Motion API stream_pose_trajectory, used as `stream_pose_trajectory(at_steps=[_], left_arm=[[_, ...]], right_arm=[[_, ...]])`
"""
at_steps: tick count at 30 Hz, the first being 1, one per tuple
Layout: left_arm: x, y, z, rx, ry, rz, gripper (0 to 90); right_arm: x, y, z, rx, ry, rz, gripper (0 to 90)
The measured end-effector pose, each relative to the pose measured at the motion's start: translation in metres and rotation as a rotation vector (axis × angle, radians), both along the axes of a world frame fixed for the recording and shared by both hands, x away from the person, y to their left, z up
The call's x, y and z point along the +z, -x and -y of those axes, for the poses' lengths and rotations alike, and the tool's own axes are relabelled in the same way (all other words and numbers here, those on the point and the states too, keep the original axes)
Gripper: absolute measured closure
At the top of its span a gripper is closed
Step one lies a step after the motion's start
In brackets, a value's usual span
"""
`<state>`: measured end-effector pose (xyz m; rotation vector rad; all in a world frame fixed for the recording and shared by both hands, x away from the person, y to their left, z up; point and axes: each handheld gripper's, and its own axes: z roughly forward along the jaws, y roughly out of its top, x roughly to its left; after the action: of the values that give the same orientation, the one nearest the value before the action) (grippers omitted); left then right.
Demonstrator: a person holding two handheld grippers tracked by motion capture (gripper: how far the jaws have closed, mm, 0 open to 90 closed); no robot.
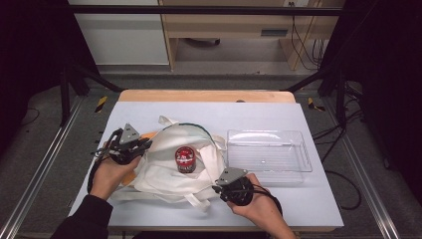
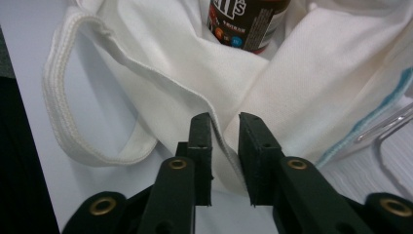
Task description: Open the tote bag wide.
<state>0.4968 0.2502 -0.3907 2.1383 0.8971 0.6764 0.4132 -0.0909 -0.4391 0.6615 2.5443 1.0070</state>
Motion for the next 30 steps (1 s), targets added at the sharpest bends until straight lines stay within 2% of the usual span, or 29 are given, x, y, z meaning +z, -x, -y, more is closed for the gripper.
stream_pose_trajectory(at_steps=[4, 7, 8, 11, 13, 17, 22, 25, 30], left_arm=[[0.0, -0.003, -0.004, 0.007, 0.023, -0.008, 80.9], [0.004, -0.008, -0.007, -0.002, 0.054, -0.039, 81.4], [0.009, -0.009, -0.008, -0.002, 0.045, -0.033, 81.7], [0.028, -0.012, -0.012, 0.016, 0.076, 0.008, 81.9], [0.038, -0.014, -0.014, 0.025, 0.076, 0.031, 81.9], [0.045, -0.017, -0.016, 0.045, 0.067, 0.067, 82.0], [0.04, -0.022, -0.024, 0.076, 0.068, 0.074, 82.1], [0.028, -0.027, -0.026, 0.091, 0.066, 0.057, 82.1], [0.01, -0.028, -0.025, 0.103, 0.057, 0.044, 82.2]], right_arm=[[-0.006, 0.001, 0.0, -0.006, 0.005, -0.004, 85.5], [-0.01, 0.002, 0.0, -0.006, 0.014, -0.004, 87.6], [-0.012, 0.002, 0.0, -0.007, 0.012, -0.006, 88.0], [-0.013, 0.004, 0.002, -0.011, 0.012, -0.008, 88.6], [-0.012, 0.005, 0.003, -0.009, 0.009, -0.003, 88.6], [-0.011, 0.008, 0.009, -0.016, -0.008, 0.002, 88.8], [-0.012, 0.011, 0.02, -0.03, -0.029, 0.01, 88.8], [-0.015, 0.013, 0.021, -0.036, -0.05, 0.007, 88.8], [-0.018, 0.012, 0.019, -0.044, -0.046, 0.007, 88.7]])
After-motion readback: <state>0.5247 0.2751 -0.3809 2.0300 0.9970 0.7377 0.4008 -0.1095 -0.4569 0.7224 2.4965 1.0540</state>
